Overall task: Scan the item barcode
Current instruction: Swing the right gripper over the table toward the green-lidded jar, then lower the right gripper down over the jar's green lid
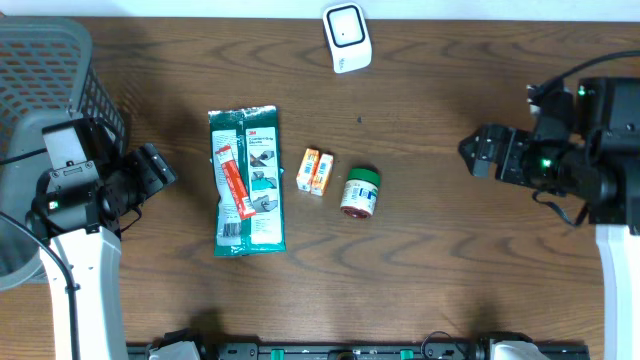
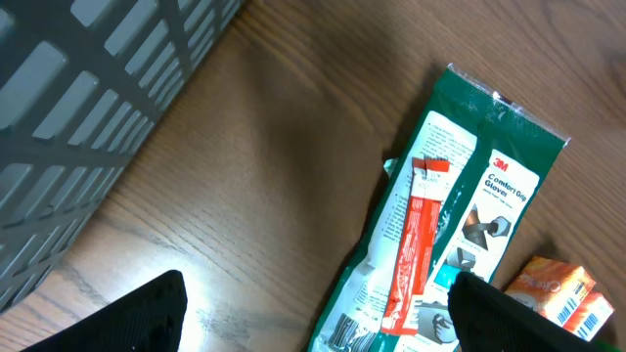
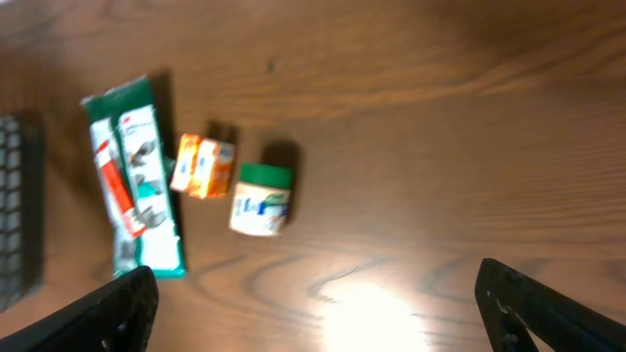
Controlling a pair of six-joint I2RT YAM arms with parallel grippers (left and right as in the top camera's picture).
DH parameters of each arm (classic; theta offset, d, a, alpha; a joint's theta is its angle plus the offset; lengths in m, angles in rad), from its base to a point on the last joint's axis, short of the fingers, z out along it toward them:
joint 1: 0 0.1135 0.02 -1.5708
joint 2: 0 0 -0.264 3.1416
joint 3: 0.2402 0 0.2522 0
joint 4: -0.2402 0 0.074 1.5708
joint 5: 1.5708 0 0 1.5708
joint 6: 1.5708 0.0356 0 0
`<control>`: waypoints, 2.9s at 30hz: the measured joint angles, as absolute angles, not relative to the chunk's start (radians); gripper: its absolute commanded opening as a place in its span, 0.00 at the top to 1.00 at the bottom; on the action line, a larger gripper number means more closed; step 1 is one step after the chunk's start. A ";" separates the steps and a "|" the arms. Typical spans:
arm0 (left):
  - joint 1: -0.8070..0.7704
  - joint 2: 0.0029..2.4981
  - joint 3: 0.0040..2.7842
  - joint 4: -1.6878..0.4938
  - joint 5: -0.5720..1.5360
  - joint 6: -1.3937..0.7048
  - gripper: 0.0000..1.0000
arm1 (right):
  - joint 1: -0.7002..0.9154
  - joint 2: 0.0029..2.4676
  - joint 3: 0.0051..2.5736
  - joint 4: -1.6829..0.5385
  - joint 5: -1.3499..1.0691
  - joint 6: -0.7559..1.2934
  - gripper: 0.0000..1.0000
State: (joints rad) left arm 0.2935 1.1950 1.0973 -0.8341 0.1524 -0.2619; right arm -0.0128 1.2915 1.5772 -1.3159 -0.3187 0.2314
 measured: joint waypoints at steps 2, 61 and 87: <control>0.294 1.195 1.097 -0.834 0.152 -0.262 0.14 | -0.013 1.316 1.577 -1.318 -0.351 0.233 0.01; 0.294 1.195 1.097 -0.834 0.152 -0.262 0.14 | 0.477 1.650 1.169 -0.783 -0.056 0.703 0.01; 0.294 1.195 1.097 -0.834 0.152 -0.262 0.14 | 0.476 1.727 1.167 -0.617 -0.072 0.820 0.01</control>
